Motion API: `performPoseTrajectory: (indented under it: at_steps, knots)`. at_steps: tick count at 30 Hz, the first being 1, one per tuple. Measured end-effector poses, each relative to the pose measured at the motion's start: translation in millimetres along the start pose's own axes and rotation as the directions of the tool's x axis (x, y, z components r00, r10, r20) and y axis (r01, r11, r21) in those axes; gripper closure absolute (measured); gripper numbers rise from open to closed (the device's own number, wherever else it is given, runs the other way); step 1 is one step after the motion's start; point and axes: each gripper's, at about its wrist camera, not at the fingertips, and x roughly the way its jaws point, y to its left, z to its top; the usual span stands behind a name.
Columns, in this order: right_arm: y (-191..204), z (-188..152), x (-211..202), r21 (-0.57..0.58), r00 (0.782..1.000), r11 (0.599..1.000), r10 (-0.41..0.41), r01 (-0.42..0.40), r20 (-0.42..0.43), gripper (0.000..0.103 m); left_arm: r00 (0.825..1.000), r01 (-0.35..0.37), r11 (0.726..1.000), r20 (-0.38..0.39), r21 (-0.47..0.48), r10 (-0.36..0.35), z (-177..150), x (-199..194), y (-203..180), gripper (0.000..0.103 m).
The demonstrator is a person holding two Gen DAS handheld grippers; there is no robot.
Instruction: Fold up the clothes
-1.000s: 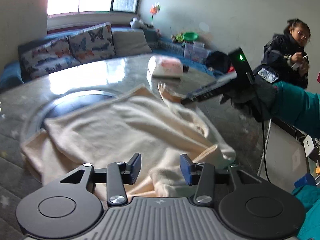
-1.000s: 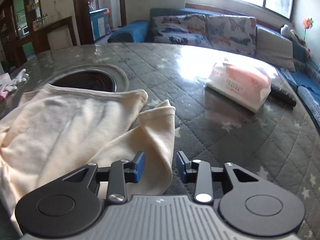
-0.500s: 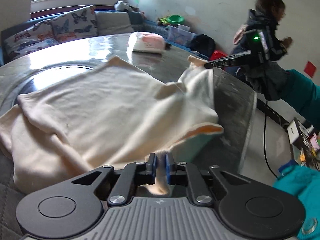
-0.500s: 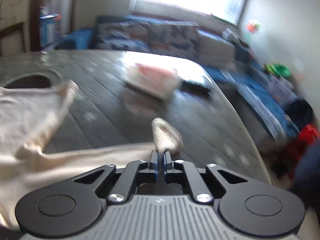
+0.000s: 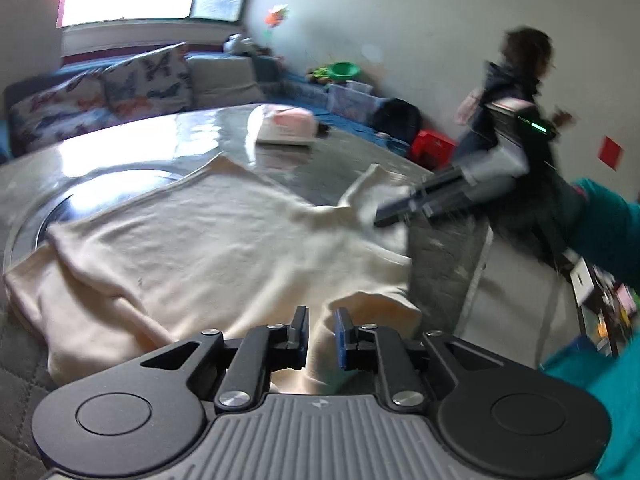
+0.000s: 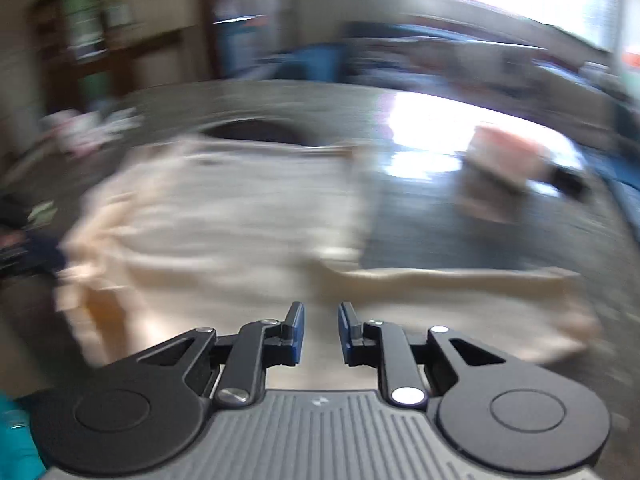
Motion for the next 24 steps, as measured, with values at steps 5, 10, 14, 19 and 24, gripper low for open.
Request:
performPoseTrajectory:
  at_steps: [5, 10, 14, 19, 24]
  knots:
    - [48, 0, 28, -0.094, 0.988, 0.984, 0.143, -0.148, -0.059, 0.085, 0.996, -0.024, 0.999, -0.092, -0.022, 0.022, -20, 10, 4, 0.086]
    - [76, -5, 20, -0.231, 0.973, 0.946, 0.206, -0.225, -0.106, 0.084, 0.995, -0.075, 0.995, -0.07, -0.071, 0.07, -22, -14, 20, 0.079]
    - [76, 5, 10, -0.247, 0.967, 0.935, 0.237, -0.254, -0.097, 0.084, 0.984, -0.177, 0.973, 0.003, -0.151, 0.179, -3, -34, 48, 0.07]
    - [76, 19, 17, -0.226, 0.965, 0.939, 0.252, -0.261, -0.065, 0.084, 0.927, -0.364, 0.883, -0.025, -0.297, 0.374, 29, -18, 105, 0.072]
    - [74, 19, 31, -0.195, 0.959, 0.939, 0.272, -0.282, -0.075, 0.083, 0.878, -0.467, 0.815, -0.069, -0.342, 0.474, 50, 5, 144, 0.072]
